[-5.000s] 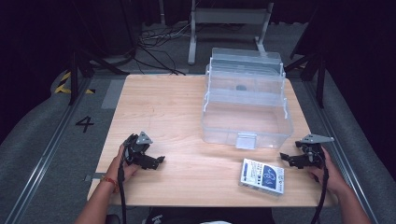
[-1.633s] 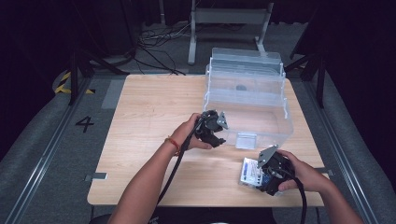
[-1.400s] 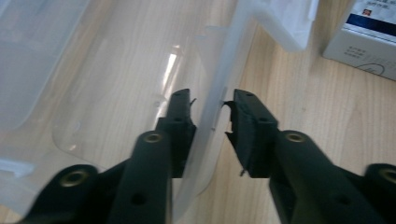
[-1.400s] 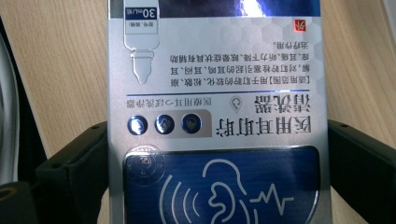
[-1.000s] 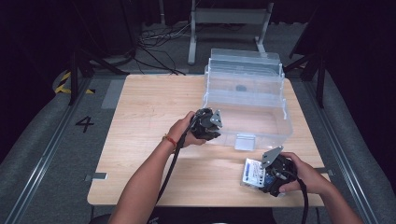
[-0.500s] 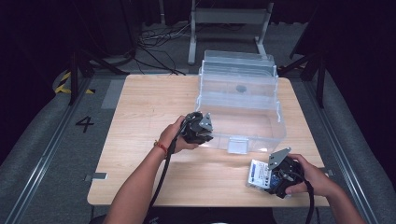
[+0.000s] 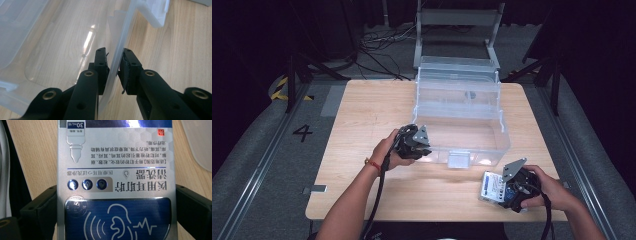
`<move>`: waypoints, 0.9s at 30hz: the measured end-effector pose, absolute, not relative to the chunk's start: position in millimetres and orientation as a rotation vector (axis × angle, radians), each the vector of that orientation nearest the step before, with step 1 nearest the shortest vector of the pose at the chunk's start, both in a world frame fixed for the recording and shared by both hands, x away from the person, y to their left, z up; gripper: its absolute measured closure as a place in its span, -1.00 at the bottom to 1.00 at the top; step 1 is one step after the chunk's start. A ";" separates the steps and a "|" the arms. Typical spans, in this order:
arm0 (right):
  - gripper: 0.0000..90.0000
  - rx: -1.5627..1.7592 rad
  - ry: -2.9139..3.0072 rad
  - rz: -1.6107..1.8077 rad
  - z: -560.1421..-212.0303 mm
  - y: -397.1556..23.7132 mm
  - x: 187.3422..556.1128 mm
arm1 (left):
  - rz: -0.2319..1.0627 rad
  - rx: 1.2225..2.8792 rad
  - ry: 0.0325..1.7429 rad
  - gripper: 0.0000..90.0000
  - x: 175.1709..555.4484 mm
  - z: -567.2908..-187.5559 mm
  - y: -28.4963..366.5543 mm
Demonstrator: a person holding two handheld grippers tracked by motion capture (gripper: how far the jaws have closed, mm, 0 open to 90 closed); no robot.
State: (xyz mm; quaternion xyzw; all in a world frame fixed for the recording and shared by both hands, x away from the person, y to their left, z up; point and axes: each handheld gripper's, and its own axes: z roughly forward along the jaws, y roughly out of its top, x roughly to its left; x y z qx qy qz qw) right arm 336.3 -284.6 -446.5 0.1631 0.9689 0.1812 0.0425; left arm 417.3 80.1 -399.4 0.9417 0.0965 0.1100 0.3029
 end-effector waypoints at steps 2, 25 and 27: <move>-0.88 0.498 2.965 0.554 -446.5 -285.9 336.4 | 0.292 2.499 0.266 0.71 413.6 -399.3 84.2; -0.88 0.493 2.956 0.583 -440.6 -298.0 335.1 | 0.347 2.384 0.325 0.36 390.2 -389.0 116.6; -0.88 0.493 2.947 0.586 -438.8 -299.6 334.8 | 0.361 2.380 0.335 0.29 385.5 -386.6 121.3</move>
